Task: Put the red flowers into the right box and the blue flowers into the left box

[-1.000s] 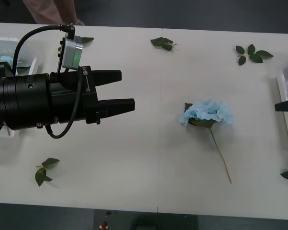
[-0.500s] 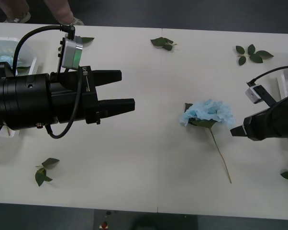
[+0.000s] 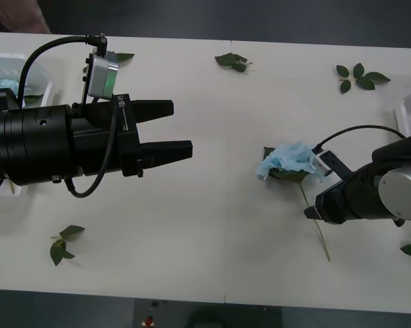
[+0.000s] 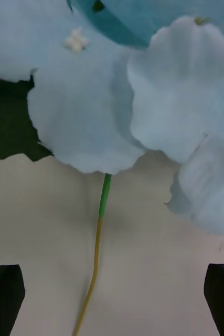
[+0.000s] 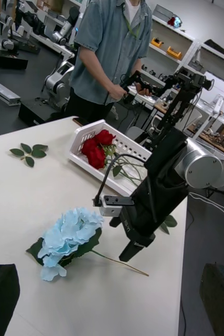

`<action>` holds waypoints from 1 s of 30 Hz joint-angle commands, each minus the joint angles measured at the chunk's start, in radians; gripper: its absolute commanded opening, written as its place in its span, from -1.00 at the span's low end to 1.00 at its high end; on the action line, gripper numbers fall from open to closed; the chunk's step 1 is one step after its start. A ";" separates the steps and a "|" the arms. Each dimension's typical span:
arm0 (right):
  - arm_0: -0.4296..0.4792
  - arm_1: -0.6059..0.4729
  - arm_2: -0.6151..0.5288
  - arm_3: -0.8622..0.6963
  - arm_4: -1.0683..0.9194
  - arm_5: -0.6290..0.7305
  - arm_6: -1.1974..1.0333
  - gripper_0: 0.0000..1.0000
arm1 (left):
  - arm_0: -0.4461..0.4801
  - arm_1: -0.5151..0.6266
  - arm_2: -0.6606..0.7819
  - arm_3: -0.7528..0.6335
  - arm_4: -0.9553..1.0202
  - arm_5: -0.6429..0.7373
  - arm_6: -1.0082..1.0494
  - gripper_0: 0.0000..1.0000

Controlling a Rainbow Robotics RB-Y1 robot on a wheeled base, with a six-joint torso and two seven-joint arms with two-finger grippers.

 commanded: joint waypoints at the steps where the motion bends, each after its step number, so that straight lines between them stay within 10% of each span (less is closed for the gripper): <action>1: -0.005 0.032 -0.006 0.023 0.006 -0.024 -0.013 1.00 | -0.012 0.024 0.010 -0.023 0.004 -0.005 -0.075 1.00; 30: -0.007 0.086 0.028 0.141 0.023 -0.105 0.006 1.00 | -0.012 0.024 0.010 -0.023 0.004 -0.005 -0.075 1.00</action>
